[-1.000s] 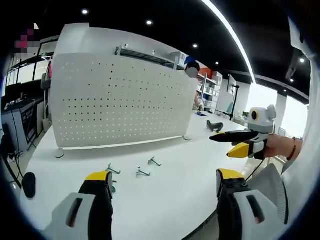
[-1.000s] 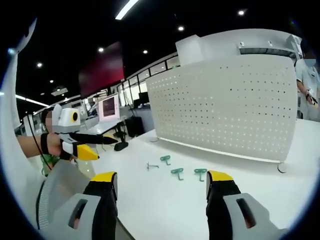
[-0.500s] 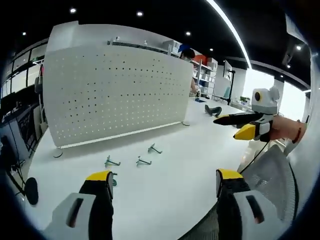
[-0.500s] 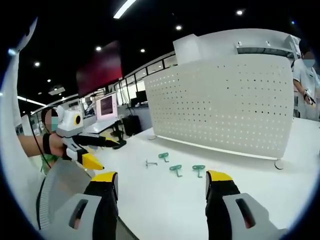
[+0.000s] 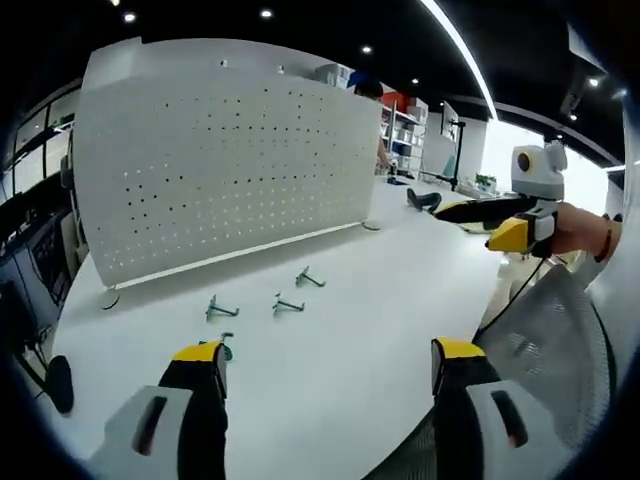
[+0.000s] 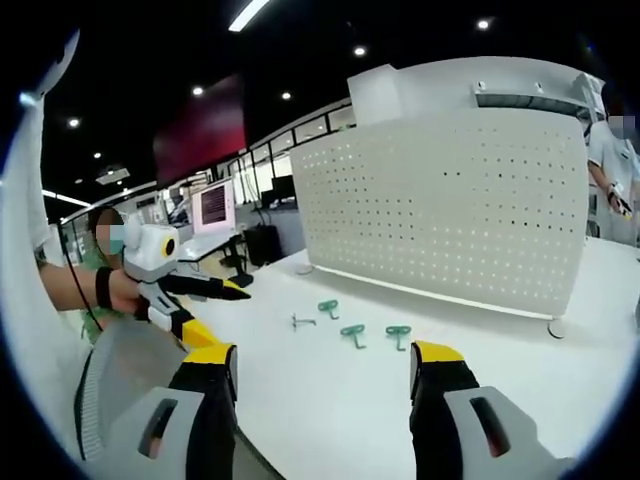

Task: Insert the hook assembly into the mounting plate slot until the hook locks in place.

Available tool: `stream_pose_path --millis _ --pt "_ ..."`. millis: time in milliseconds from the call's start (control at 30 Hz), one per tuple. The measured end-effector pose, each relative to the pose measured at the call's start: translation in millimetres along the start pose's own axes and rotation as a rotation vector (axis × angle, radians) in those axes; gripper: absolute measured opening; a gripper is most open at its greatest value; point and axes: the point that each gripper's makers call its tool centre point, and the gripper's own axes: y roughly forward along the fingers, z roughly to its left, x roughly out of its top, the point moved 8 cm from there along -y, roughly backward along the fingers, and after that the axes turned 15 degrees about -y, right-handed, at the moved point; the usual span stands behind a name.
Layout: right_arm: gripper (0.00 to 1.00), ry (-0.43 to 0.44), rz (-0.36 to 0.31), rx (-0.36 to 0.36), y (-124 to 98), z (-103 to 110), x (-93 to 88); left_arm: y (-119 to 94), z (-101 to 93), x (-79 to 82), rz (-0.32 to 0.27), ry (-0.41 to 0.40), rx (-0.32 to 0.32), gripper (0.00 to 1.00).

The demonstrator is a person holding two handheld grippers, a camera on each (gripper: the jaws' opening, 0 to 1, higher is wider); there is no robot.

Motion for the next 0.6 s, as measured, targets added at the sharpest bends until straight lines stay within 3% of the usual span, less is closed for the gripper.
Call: stream_pose_path --millis 400,600 --pt "0.70 0.006 0.021 0.010 6 11 -5.1 1 20.6 -11.2 0.015 -0.026 0.044 0.83" --pt "0.70 0.009 0.031 0.013 7 12 -6.5 8 24.4 -4.3 0.020 -0.008 0.047 0.83"
